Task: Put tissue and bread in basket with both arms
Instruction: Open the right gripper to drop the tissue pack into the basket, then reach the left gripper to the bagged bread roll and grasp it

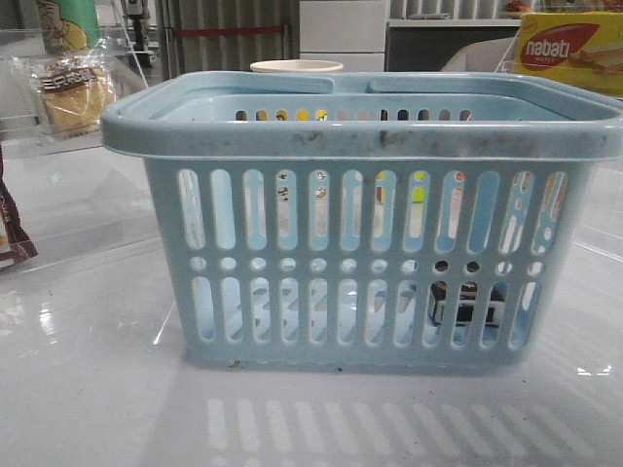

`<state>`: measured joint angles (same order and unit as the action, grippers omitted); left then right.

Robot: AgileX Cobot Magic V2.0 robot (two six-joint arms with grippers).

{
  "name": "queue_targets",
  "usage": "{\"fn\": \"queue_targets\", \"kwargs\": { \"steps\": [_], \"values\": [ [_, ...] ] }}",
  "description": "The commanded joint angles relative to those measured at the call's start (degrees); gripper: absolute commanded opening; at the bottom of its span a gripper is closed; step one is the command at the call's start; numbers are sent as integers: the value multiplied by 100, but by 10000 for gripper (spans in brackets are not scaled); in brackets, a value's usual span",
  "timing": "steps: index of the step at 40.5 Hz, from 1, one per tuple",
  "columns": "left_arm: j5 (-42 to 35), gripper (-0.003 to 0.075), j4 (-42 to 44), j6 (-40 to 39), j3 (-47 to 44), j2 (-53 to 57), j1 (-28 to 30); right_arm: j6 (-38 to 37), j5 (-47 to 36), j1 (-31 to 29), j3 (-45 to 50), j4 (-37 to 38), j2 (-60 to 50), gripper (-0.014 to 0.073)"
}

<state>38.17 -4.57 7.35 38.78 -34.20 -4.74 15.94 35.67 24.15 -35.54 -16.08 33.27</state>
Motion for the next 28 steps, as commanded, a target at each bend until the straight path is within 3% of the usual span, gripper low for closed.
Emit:
{"fn": "queue_targets", "kwargs": {
  "steps": [1,5,11,28],
  "values": [
    [-435,506,-71,-56,157,-37,5,71,-447,-3,-135,-35,-12,518],
    [-473,506,-71,-56,157,-37,5,71,-541,-3,-135,-35,-12,518],
    [-1230,506,-40,-56,149,-120,5,71,-539,-8,-135,-35,-12,518],
    [-1535,506,-213,-56,159,-243,5,71,-453,-7,-135,-35,-12,518]
  ]
}}
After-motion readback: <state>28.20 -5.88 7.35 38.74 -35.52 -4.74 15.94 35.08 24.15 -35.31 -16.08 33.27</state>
